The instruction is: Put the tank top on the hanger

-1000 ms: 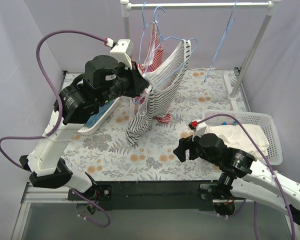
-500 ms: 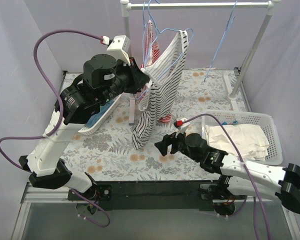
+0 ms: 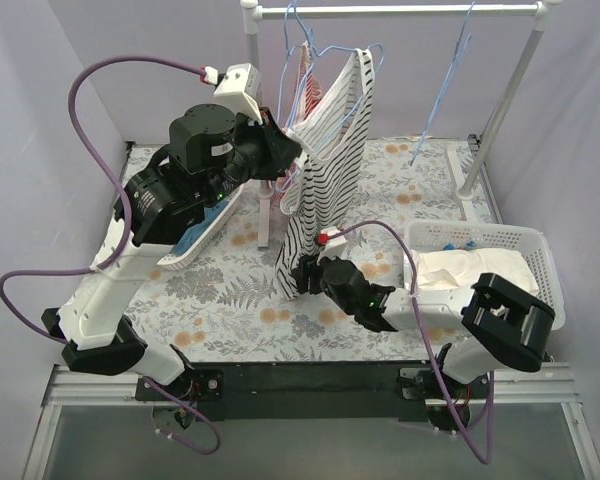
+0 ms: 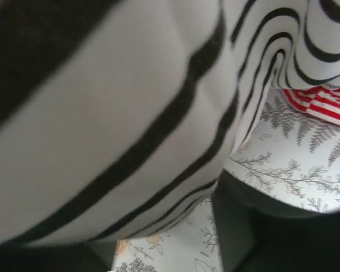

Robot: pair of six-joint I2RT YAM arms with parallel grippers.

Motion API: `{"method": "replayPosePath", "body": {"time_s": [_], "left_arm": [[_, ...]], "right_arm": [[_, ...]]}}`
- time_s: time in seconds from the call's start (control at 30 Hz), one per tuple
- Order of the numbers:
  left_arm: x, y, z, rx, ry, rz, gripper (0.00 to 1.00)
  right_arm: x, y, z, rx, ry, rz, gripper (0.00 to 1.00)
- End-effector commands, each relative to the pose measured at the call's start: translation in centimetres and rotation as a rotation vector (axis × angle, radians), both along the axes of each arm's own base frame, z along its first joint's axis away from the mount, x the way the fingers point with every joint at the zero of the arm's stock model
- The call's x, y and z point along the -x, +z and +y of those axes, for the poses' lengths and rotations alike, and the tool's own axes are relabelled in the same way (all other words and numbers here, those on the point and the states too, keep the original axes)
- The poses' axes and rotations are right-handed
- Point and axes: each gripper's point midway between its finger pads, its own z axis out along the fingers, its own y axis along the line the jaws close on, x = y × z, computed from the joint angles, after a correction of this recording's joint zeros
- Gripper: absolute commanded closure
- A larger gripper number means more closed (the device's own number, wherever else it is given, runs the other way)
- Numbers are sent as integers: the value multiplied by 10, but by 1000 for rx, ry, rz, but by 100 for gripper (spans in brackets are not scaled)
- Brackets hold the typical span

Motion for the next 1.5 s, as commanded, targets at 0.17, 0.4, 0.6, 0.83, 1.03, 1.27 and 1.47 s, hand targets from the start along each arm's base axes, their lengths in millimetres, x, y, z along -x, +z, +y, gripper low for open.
{"method": "replayPosePath", "body": {"time_s": [0.17,0.4,0.6,0.83,1.03,1.27,1.47], "left_arm": [[3,31,25,49,68,-98,100],[0,19,21,19,59,-93,100],[-6,12,17,3,69,-93,100],[-27,-8,7,-63,112,-73,100],[-42,-23,1,-135,143,-59,100],[-65,-34,-19,-183,157,-62,100],[-85,-31,-26,-190,209,-99,100]], "right_arm": [[-31,54,-69,48,-367,-130,99],[-18,127,-124,74,-438,-196,99],[-23,181,-142,109,-499,-285,99],[-50,185,-140,222,-508,-325,99],[-83,177,-138,233,-495,-287,99],[-107,165,-138,256,-521,-235,99],[-117,140,-133,272,-514,-172,99]]}}
